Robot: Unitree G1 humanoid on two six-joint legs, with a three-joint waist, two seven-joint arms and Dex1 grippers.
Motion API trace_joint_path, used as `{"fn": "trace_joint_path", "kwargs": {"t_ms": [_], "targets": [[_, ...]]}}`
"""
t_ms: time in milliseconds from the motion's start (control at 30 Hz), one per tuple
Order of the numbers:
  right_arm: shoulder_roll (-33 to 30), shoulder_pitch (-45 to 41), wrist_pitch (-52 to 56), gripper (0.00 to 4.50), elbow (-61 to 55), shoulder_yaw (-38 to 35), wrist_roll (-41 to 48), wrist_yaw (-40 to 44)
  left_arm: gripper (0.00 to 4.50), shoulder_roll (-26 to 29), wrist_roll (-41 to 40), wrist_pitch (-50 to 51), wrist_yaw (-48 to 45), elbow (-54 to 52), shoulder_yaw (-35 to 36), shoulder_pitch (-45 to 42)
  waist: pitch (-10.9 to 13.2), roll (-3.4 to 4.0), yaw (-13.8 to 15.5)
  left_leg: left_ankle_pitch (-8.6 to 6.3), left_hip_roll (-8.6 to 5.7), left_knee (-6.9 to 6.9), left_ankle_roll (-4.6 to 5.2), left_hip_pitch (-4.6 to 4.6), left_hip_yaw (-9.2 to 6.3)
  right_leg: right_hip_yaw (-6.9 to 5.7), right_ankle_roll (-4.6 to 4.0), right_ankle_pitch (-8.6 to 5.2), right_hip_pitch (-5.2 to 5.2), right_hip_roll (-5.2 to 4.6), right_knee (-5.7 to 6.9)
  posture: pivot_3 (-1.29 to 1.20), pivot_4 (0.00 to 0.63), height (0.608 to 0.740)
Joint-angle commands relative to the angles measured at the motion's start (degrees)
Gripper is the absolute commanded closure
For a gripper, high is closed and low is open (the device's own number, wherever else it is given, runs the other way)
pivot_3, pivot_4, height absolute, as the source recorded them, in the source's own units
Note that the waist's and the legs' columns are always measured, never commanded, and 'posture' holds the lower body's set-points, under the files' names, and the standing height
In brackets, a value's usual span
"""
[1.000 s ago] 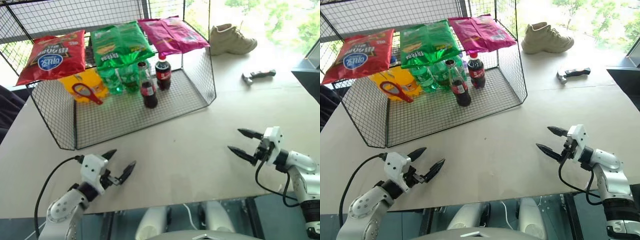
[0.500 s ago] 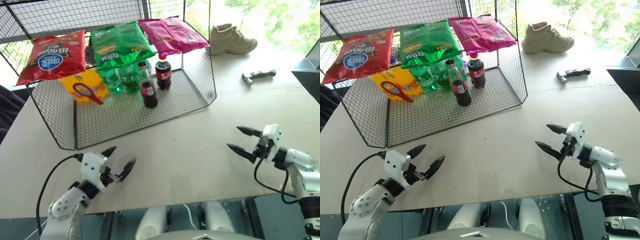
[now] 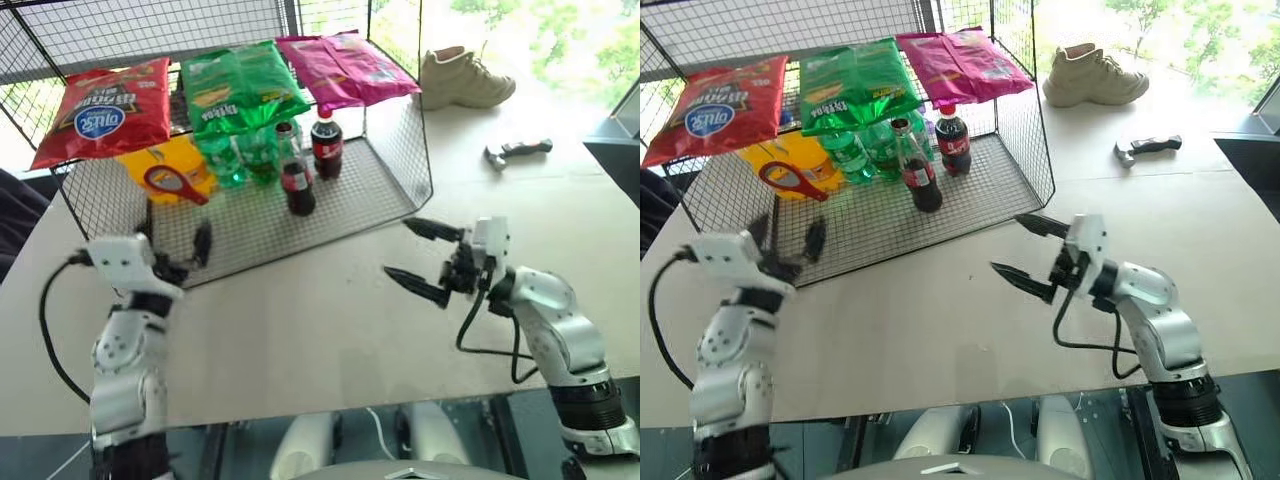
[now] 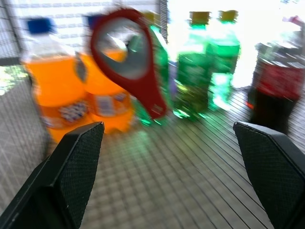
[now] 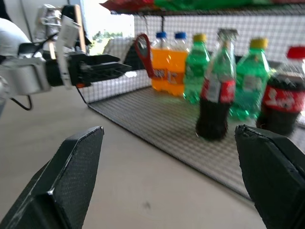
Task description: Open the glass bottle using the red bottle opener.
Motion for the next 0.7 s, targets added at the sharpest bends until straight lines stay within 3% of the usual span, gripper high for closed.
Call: {"fn": "trace_joint_path", "kwargs": {"t_ms": [33, 367, 467, 700], "targets": [[0.5, -2.1, 3.7, 0.07, -5.1, 0.7, 3.0, -2.1, 0.00, 1.2, 1.1, -0.8, 2.3, 2.5, 1.6, -3.5, 0.0, -0.03, 0.1, 0.00, -0.01, 0.00, 0.00, 0.00, 0.00, 0.00, 0.00, 0.00, 0.00, -0.01, 0.00, 0.00, 0.150, 0.740], [1.5, -2.4, 6.9, 0.07, -8.3, 3.3, 4.3, -3.6, 0.00, 2.9, 2.2, -5.0, -0.8, 13.7, -1.0, -15.1, 0.0, -0.14, -0.1, 0.01, -0.09, 0.00, -0.02, -0.10, -0.14, -0.12, 0.00, 0.01, -0.04, -0.01, 0.02, 0.00, 0.150, 0.740], [1.4, -2.2, 6.5, 0.00, -8.1, 3.1, 3.9, -3.9, 0.72, 2.4, 1.9, -6.1, -1.3, 14.1, -0.8, -15.2, 0.0, -0.14, -0.3, 0.02, -0.09, 0.00, -0.02, -0.11, -0.12, -0.09, 0.00, 0.01, -0.08, -0.01, 0.02, 0.00, 0.150, 0.740], [0.9, -1.4, 5.5, 0.00, -7.7, 2.6, 3.3, -3.7, 3.85, 0.6, 0.5, -5.1, -1.7, 12.4, -0.9, -12.7, 0.0, -0.16, -0.3, 0.02, -0.08, 0.00, -0.02, -0.12, -0.11, -0.08, 0.00, 0.01, -0.09, -0.02, 0.02, 0.00, 0.150, 0.740]]}}
